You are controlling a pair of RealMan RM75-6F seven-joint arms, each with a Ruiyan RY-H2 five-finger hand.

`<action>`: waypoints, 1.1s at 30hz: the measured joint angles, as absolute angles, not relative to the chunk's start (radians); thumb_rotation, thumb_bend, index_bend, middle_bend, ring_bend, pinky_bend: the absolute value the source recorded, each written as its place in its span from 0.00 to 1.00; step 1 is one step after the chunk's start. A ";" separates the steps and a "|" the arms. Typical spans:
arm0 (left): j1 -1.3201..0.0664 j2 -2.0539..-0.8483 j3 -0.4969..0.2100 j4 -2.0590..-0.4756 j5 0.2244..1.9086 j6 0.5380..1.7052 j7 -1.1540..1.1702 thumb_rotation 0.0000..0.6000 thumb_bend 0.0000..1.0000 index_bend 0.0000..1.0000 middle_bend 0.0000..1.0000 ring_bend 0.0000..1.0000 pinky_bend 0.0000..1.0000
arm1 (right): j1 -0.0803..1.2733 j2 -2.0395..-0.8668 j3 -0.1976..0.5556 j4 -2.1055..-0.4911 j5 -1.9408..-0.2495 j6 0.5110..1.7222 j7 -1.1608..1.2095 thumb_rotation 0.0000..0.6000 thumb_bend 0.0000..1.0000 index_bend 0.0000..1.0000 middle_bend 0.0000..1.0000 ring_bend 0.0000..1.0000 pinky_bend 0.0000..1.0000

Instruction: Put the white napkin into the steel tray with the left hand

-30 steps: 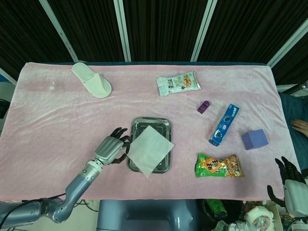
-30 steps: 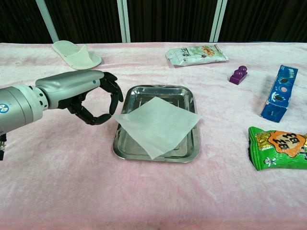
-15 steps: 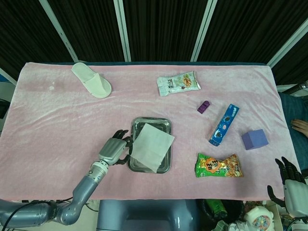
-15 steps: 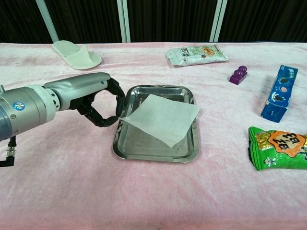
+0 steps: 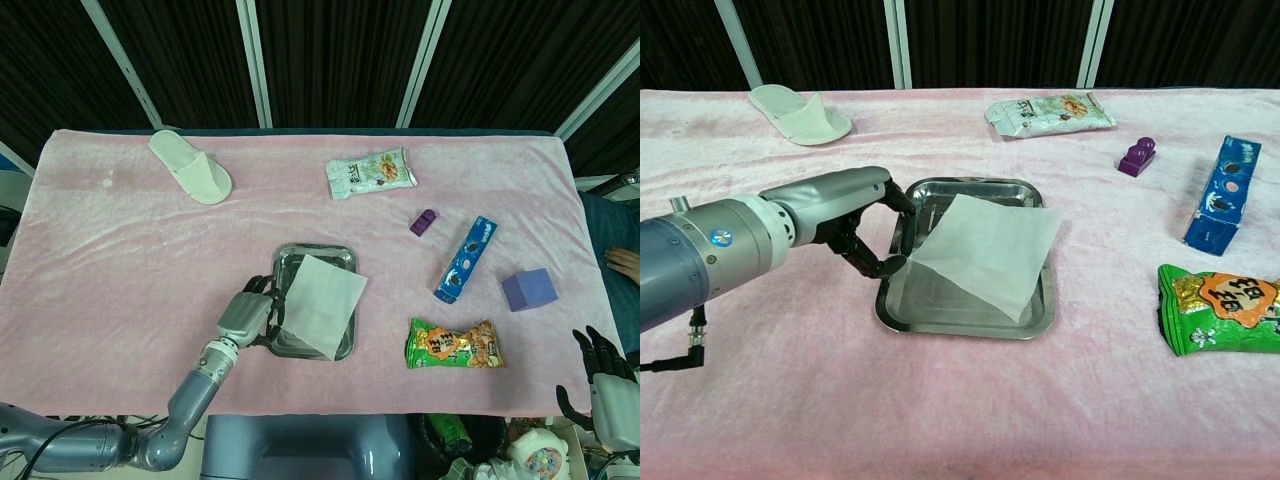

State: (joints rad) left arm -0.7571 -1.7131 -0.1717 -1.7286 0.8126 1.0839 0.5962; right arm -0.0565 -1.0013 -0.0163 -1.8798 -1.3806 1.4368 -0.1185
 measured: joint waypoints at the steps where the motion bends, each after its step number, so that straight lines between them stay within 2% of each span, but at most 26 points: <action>1: -0.759 -1.715 -0.174 -1.729 0.806 1.082 0.594 1.00 0.48 0.61 0.27 0.00 0.04 | -0.056 -1.001 -0.016 -1.880 -1.381 1.437 -0.119 1.00 0.35 0.00 0.00 0.06 0.15; 16: -0.793 -1.724 -0.211 -1.744 0.702 1.022 0.523 1.00 0.43 0.59 0.27 0.00 0.04 | -0.056 -0.999 -0.017 -1.882 -1.377 1.435 -0.118 1.00 0.35 0.00 0.00 0.06 0.15; 19: -0.801 -1.731 -0.215 -1.738 0.682 1.014 0.515 1.00 0.40 0.57 0.27 0.00 0.04 | -0.056 -0.999 -0.017 -1.883 -1.376 1.434 -0.118 1.00 0.35 0.00 0.00 0.06 0.15; 28: -0.821 -1.739 -0.225 -1.737 0.641 0.985 0.480 1.00 0.27 0.40 0.27 0.00 0.04 | -0.054 -0.996 -0.017 -1.884 -1.372 1.430 -0.116 1.00 0.35 0.00 0.00 0.06 0.15; 33: -0.827 -1.719 -0.221 -1.748 0.638 0.950 0.455 1.00 0.17 0.25 0.23 0.00 0.03 | -0.055 -0.995 -0.017 -1.885 -1.373 1.430 -0.116 1.00 0.35 0.00 0.00 0.06 0.15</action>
State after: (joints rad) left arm -0.8269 -1.7186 -0.2206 -1.7477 0.6380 0.9495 0.4546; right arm -0.0546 -0.9952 -0.0170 -1.8846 -1.3729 1.4304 -0.1159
